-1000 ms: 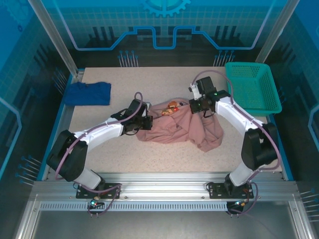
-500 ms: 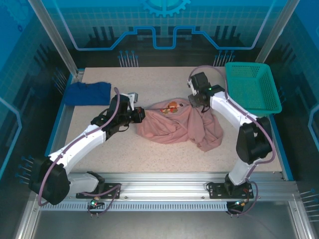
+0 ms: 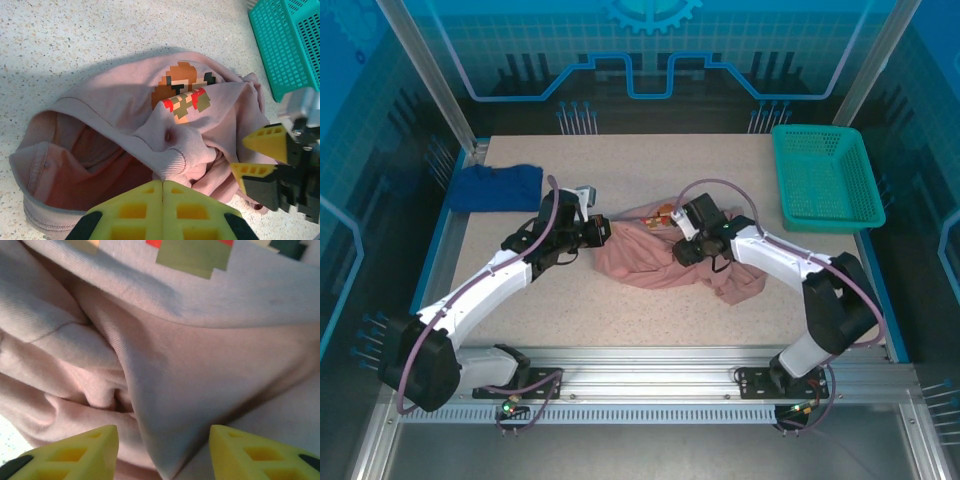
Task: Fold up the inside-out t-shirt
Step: Turn the T-shirt inside out at the center of the table.
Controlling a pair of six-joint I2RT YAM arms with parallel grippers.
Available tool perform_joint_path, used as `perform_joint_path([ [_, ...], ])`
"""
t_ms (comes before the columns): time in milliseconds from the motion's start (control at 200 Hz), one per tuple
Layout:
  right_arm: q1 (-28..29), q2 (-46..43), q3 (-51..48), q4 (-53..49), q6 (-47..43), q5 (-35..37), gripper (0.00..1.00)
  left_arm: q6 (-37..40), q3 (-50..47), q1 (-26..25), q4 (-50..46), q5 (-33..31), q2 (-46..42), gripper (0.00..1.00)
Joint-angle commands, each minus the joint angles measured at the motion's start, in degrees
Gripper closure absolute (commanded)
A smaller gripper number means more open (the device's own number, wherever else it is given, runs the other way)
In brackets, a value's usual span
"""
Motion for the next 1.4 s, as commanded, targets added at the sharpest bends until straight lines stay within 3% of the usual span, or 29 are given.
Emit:
perform_joint_path([
  [0, -0.1, 3.0, 1.9, 1.9, 0.6, -0.3, 0.63, -0.1, 1.2, 0.6, -0.9, 0.1, 0.2, 1.0],
  [165, -3.5, 0.8, 3.3, 0.1, 1.0, -2.8, 1.0, -1.3, 0.7, 2.3, -0.8, 0.0, -0.7, 1.0],
  [260, -6.1, -5.1, 2.5, -1.7, 1.9, -8.7, 1.0, -1.2, 0.7, 3.9, -2.0, -1.5, -0.8, 1.0],
  [475, -10.7, -14.3, 0.4, -2.0, 6.2, -33.6, 1.0, 0.5, 1.3, 5.0, -2.6, -7.4, 2.5, 1.0],
  [655, -12.7, -15.2, -1.5, 1.1, 8.8, -43.7, 1.0, 0.5, 3.3, 5.0, -2.2, -9.2, 8.6, 1.0],
  [740, -13.3, -14.3, -2.4, 2.3, 9.8, -44.6, 1.0, 0.8, 4.1, 4.9, -2.8, -9.2, 10.6, 1.0],
  [835, -13.5, -12.9, -2.3, 1.3, 9.4, -43.4, 1.0, 2.7, 3.4, 3.6, -3.0, -10.0, 9.4, 0.76],
  [905, -13.8, -12.3, -2.3, 0.5, 9.1, -42.1, 1.0, 5.6, 1.5, 0.3, -0.9, -10.8, 6.6, 0.55],
  [1005, -14.2, -11.8, -2.3, 0.5, 9.0, -41.7, 1.0, 10.1, -1.5, -4.6, 3.8, -8.1, 4.0, 0.35],
  [1135, -14.8, -11.6, -2.1, 0.3, 8.7, -41.3, 1.0, 15.6, -2.0, -8.1, 6.2, -4.4, 6.4, 0.21],
  [1396, -16.0, -11.8, -2.0, 0.0, 8.5, -41.4, 1.0, 23.3, 0.8, -12.9, 4.7, -5.2, 13.4, 0.09],
])
